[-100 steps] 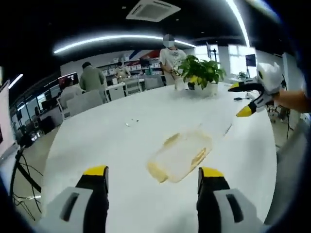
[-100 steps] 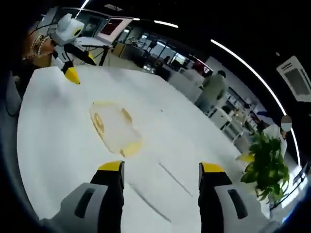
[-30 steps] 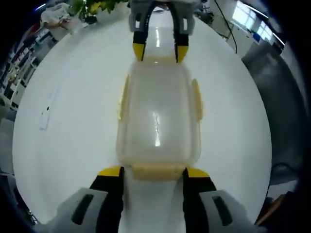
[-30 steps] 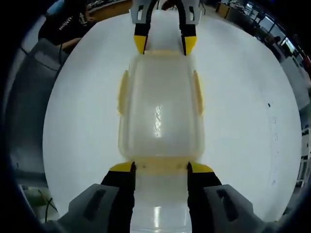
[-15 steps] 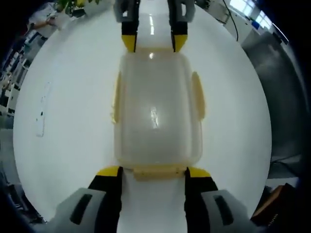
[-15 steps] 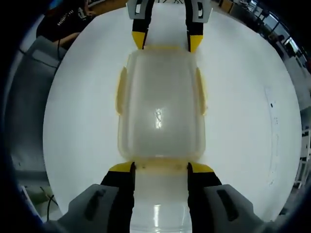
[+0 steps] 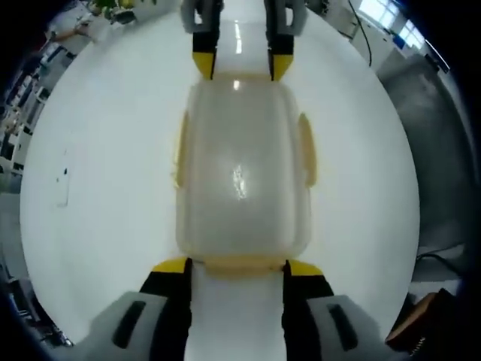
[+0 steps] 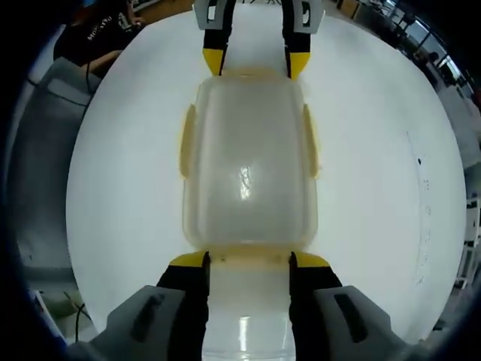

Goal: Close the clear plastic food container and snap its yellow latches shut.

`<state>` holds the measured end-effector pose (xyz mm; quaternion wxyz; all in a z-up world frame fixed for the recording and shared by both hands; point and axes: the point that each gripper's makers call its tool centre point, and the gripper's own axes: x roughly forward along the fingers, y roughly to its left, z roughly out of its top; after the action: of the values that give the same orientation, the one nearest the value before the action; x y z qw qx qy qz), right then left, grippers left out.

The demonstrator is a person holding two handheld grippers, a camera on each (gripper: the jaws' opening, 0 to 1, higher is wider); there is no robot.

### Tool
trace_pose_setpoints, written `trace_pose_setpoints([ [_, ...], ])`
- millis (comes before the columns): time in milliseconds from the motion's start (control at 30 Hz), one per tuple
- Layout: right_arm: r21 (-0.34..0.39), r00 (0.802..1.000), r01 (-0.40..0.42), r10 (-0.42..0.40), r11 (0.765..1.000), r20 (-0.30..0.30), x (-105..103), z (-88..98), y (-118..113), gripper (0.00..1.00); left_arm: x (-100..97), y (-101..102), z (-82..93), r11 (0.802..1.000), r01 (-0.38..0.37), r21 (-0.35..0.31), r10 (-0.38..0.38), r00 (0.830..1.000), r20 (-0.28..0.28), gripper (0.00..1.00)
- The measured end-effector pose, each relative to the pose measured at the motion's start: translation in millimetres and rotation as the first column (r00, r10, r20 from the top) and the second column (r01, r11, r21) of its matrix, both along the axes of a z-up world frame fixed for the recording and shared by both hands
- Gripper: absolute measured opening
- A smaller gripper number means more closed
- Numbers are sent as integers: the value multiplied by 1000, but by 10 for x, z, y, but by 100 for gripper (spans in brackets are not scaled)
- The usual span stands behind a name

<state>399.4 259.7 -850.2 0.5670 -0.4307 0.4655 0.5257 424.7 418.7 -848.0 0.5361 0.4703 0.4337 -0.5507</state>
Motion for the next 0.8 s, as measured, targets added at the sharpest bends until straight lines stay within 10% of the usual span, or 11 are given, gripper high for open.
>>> trace_pose_setpoints([
  [800, -19, 1000, 20, -20, 1000, -3, -2, 2, -33, 37, 12, 9, -11, 998, -7, 63, 7, 1000, -3, 34],
])
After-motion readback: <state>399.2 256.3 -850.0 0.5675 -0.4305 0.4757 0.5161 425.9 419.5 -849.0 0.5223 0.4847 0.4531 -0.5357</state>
